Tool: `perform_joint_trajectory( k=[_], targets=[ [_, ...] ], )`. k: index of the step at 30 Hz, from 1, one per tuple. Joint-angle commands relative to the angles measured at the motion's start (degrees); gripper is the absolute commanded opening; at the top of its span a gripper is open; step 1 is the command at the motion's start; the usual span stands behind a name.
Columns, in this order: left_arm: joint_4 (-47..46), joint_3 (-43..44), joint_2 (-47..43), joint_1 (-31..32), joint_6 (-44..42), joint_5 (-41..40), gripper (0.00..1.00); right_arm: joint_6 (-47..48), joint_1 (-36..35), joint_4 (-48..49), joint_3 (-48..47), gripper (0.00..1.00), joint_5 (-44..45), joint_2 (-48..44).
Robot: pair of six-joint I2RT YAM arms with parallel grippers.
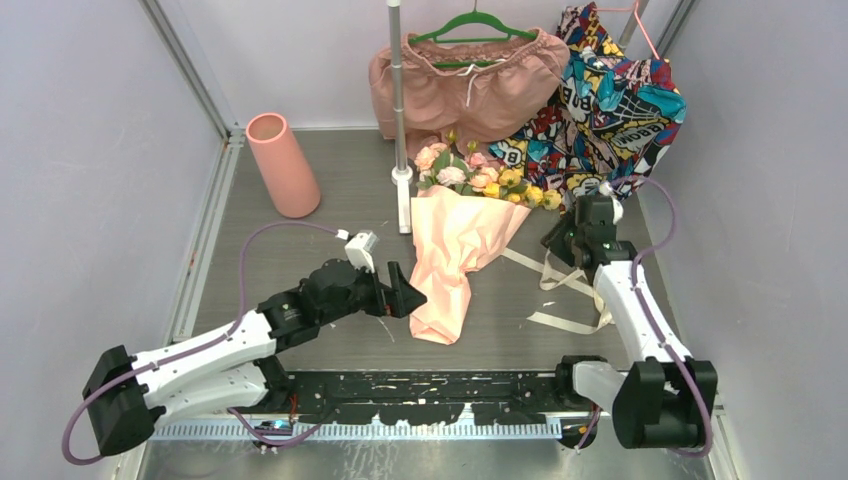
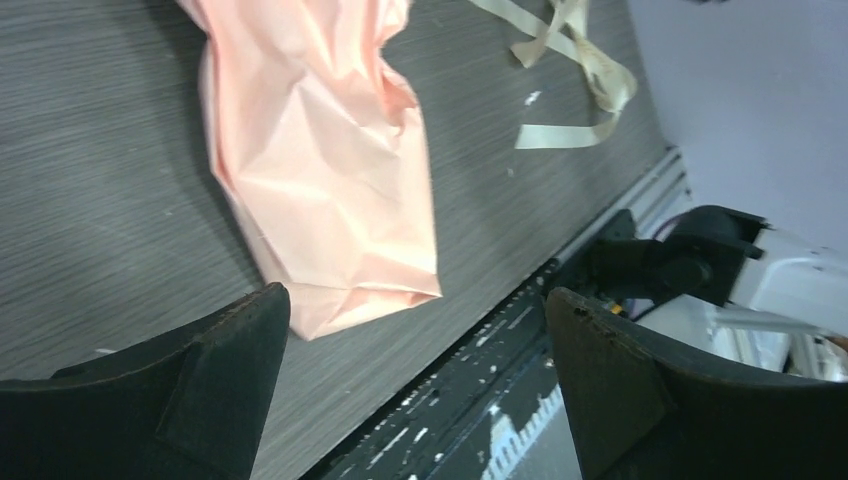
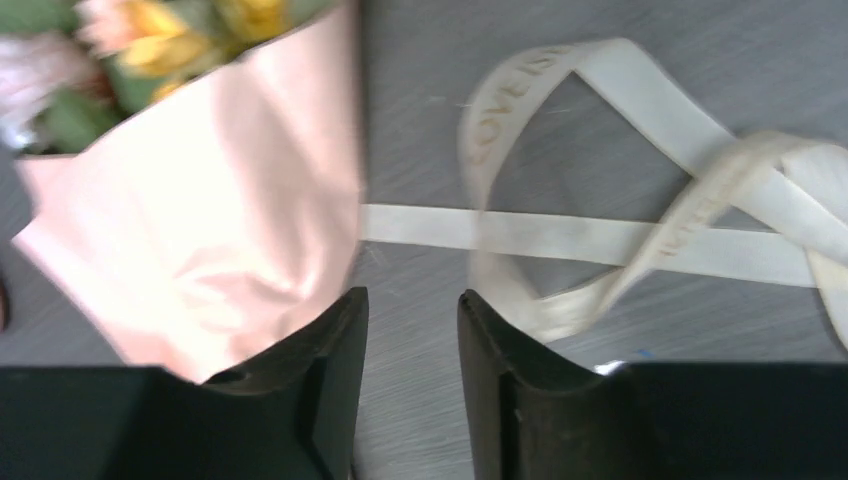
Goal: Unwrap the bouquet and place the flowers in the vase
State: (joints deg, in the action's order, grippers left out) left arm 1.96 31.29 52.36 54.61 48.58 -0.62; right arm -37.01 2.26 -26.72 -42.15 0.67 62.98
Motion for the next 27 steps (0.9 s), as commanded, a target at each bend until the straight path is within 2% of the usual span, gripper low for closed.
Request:
perform_joint_trajectory(
  k=[1,4,7,10,16,22,24,27],
  targets=[
    [7.55,4.21,1.35,-0.47,-4.50,-7.32,1.00,2.61,-9.66,-5.77,-9.23,0.54,3.44,-0.95],
    [10.58,5.87,2.17,-0.87,-5.46,-10.05,1.00,2.74,-18.13,-8.61,-13.57,0.70,8.42,2.88],
    [12.17,6.41,2.31,-1.66,-5.98,-10.80,1.00,2.20,-24.78,-6.85,-15.01,0.73,10.67,7.10],
    [12.71,5.90,1.57,-2.46,-6.03,-10.59,1.00,0.92,-27.93,-2.87,-14.94,0.59,10.19,12.45],
    [14.17,4.71,-0.71,-3.85,-6.03,-9.99,1.00,-1.54,-28.96,6.07,-13.31,0.02,7.53,22.84],
    [14.41,3.34,-1.97,-5.09,-6.22,-10.03,1.00,-2.04,-30.43,7.73,-14.56,0.01,6.17,26.50],
    [13.72,2.97,-1.36,-5.44,-5.99,-9.34,1.00,-1.88,-31.87,6.99,-15.50,0.07,6.88,26.52],
    [12.36,2.66,-0.01,-5.62,-5.61,-8.26,1.00,-1.66,-34.25,5.67,-17.00,0.10,7.73,26.37]
  ],
)
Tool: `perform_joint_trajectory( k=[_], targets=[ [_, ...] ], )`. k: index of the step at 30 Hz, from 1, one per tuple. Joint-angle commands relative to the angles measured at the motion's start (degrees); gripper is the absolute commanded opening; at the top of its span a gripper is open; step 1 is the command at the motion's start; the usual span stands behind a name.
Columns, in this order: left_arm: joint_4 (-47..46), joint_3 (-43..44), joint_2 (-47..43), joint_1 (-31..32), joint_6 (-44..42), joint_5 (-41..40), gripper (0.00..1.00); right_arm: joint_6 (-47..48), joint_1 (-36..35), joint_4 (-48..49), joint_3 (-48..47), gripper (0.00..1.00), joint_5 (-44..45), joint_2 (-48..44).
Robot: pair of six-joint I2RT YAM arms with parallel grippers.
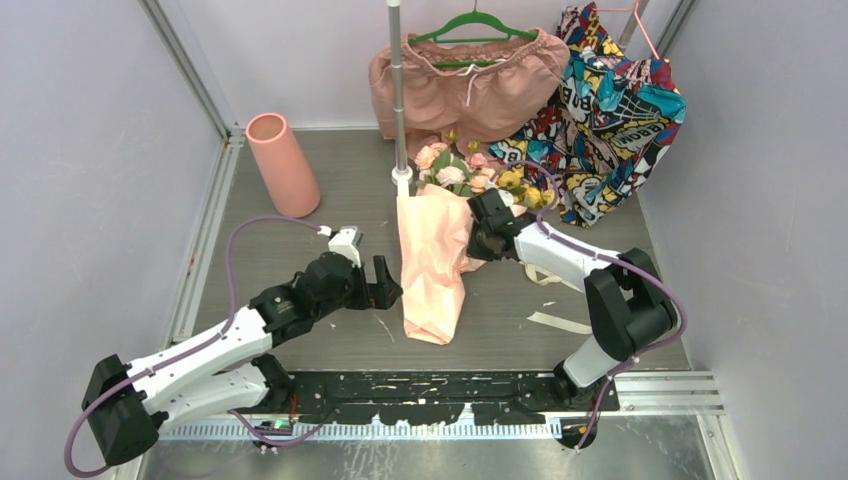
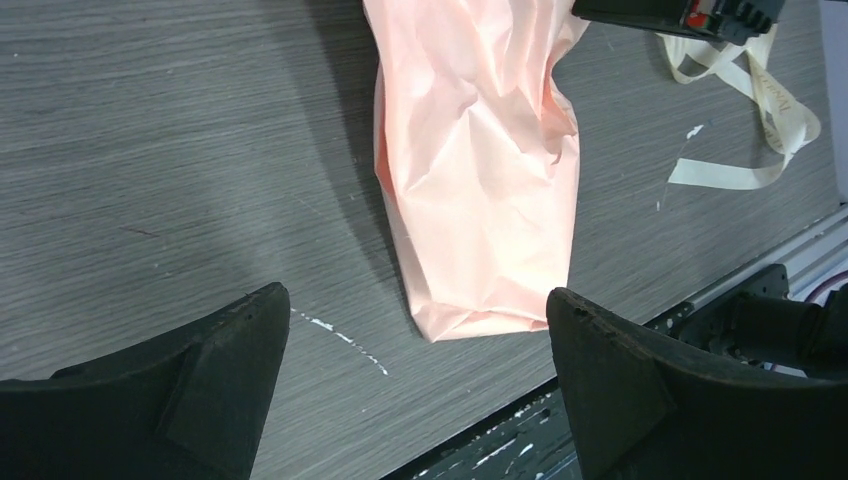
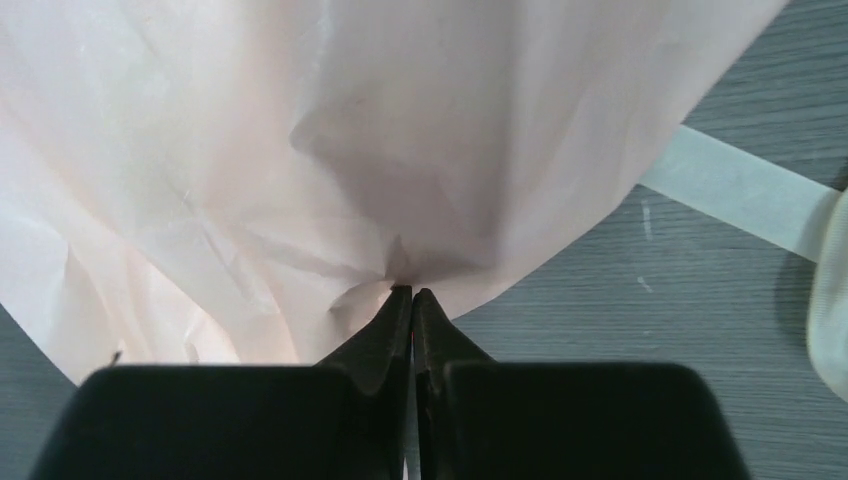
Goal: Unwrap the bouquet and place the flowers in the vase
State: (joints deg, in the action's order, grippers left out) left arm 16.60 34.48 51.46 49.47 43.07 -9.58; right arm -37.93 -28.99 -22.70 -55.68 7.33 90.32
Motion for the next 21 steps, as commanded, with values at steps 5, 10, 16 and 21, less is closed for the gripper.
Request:
perform_joint_trajectory(
  k=[5,10,16,21],
  targets=[
    [-3.08,-0.62,1.85,-0.59,-0.07,0.97,1.00,-1.09,-4.90,0.09,-3.76,0.17,2.96,-3.19],
    [-3.07,-1.06,1.03,-0.69,-0.01,1.32,1.00,-3.53,-1.23,-0.39,0.74,0.13,5.04,-5.60],
    [-3.44,-1.90,0.46,-0.87,0.04,1.61,1.00,-5.00,4.43,3.18,9.12,0.01,2.88,-11.85],
    [-4.81,-2.09,1.04,-0.95,0.51,2.65,1.00,-3.14,7.60,2.69,9.87,0.01,1.35,-8.48]
  ],
)
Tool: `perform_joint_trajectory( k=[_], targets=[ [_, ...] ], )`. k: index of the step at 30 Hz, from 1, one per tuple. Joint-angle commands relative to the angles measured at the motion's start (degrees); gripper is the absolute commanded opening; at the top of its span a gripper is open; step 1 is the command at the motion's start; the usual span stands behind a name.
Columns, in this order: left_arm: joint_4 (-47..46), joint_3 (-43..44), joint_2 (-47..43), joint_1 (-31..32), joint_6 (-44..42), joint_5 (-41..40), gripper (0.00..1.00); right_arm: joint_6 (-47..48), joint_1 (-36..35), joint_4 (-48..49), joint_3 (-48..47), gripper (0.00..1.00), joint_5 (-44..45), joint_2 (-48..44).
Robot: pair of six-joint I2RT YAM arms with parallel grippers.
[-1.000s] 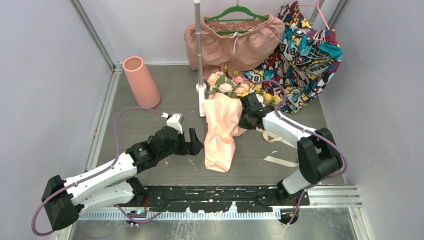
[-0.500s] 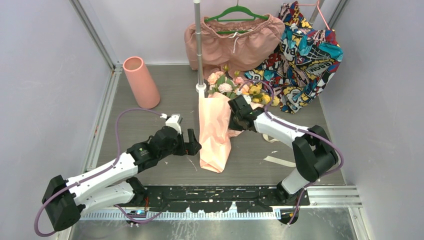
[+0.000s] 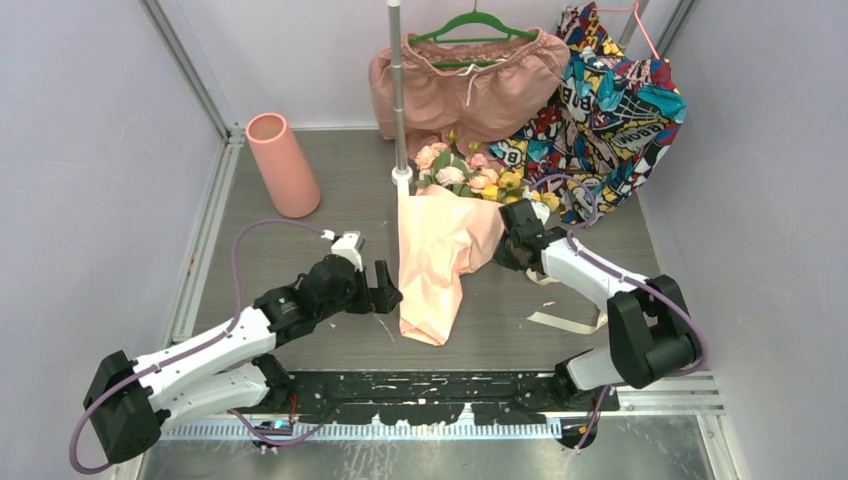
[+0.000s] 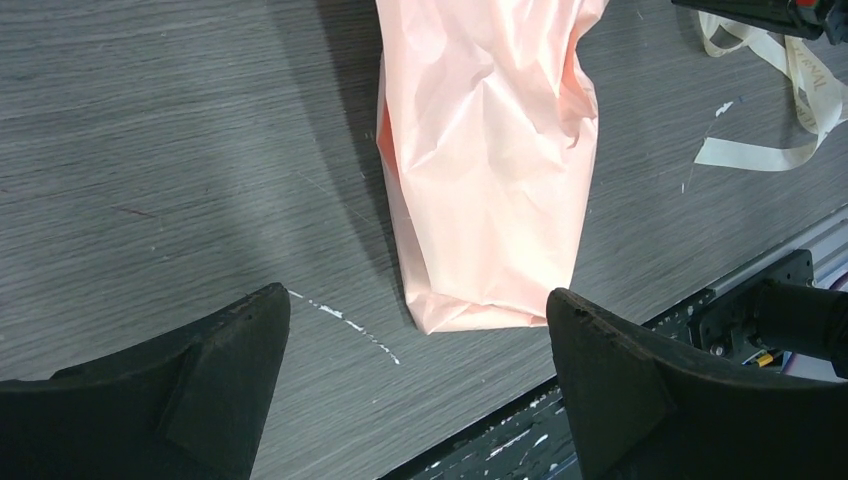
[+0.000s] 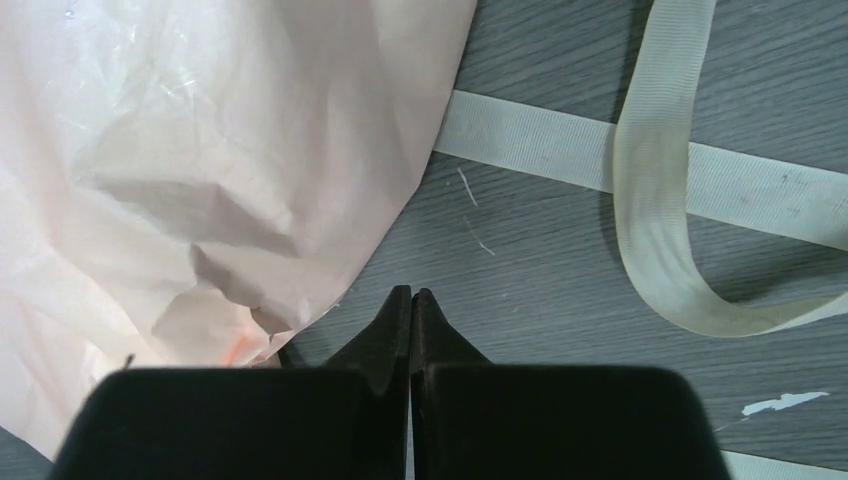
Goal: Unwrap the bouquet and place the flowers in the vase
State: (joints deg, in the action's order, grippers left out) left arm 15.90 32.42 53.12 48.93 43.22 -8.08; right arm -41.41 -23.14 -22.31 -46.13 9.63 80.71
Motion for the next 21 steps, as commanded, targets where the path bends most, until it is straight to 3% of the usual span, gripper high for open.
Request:
perform_joint_trajectory(
  k=[1,6,12,21],
  targets=[
    [-4.28,0.05,-0.57,-0.41,0.37,1.40,1.00,0.39,2.51,3.26,0.64,0.01,-1.57,2.09],
    [-3.89,0.13,-1.25,-0.41,0.71,2.42,1.00,-0.58,6.16,7.85,2.41,0.01,-5.61,8.20],
    [-1.61,0.12,-4.79,-0.41,0.86,2.16,1.00,-2.76,10.12,10.29,4.11,0.01,-3.63,11.38],
    [0.41,0.71,-6.97,-0.41,-0.11,1.90,1.00,-3.56,20.87,7.28,7.55,0.01,2.34,3.25]
  ],
)
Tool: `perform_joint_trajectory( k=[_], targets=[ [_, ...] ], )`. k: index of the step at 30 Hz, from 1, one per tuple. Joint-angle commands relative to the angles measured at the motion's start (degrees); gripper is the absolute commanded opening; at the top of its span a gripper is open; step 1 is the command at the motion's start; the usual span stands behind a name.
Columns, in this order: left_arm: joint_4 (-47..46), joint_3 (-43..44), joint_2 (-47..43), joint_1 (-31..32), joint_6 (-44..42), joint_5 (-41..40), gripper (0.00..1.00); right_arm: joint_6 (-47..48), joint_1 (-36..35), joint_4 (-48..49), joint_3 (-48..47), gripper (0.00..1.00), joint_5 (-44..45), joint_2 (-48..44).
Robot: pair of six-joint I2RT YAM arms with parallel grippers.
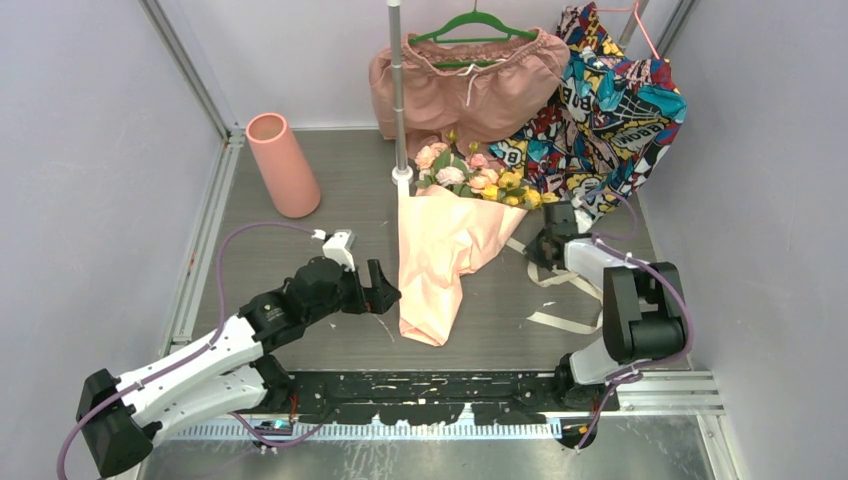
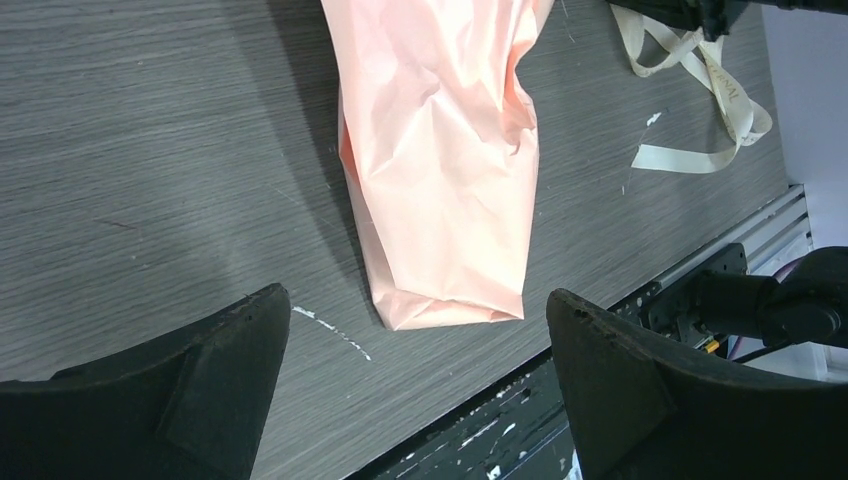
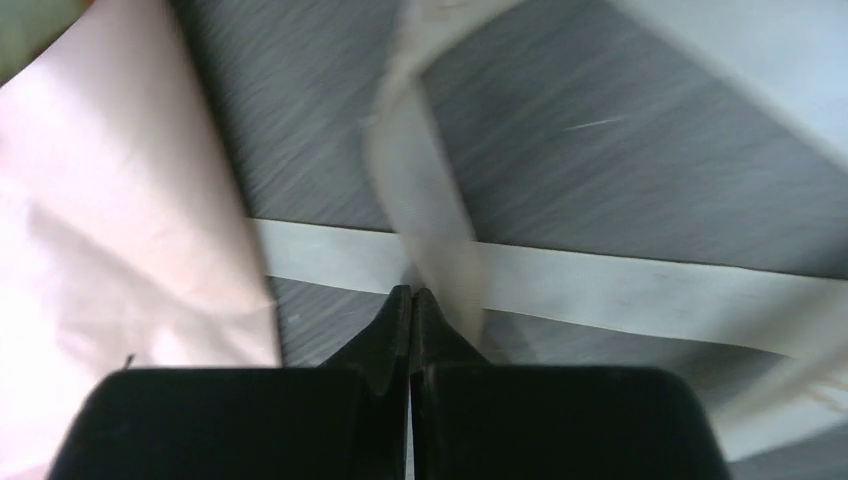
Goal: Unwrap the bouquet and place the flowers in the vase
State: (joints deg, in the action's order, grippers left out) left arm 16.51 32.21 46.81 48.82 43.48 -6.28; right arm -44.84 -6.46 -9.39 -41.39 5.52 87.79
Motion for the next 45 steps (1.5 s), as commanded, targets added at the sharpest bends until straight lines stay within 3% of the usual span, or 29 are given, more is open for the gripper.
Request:
perform_joint_trajectory(
  k=[1,6,12,15,18,22,29,35,45],
  targets=[
    [-0.59,0.91,-0.48,-0.35,-0.41,0.27,1.00,0.24,5.21,-6.18,2.96,0.01,6.71,-4.96],
    [-1.70,0.51,0.81,-0.31,-0.51,0.65,1.00,2.08,8.13,-8.38,2.66,0.01,6.45,-9.88],
    [-2.47,0.14,1.79,-0.54,-0.76,-0.02,1.00,2.62,6.83,-9.72,0.97,0.01,-0.28,-19.77],
    [-2.95,0.21,2.26,-0.74,-1.05,-0.41,1.00,4.62,-0.81,-14.96,-4.32,0.05,1.94,-21.61],
    [-2.86,0.95,4.00,-0.82,-1.80,-1.99,1.00,5.42,-9.01,-17.95,-9.12,0.20,4.24,-20.71],
    [0.59,3.06,6.63,-2.16,-2.22,-5.50,1.00,6.00,-20.94,-22.90,-17.69,0.49,8.57,-12.24],
    [10.31,2.12,-1.66,-11.75,2.84,-8.52,1.00,7.53,-36.76,-32.08,-35.61,0.70,18.02,9.12],
    [16.41,-1.57,-10.42,-14.08,5.94,-13.03,1.00,7.75,-44.80,-40.06,-52.52,0.73,25.88,24.99],
    [17.07,-3.05,-8.00,-15.21,7.47,-10.90,1.00,6.44,-53.03,-48.77,-67.47,0.73,36.94,35.75]
  ],
)
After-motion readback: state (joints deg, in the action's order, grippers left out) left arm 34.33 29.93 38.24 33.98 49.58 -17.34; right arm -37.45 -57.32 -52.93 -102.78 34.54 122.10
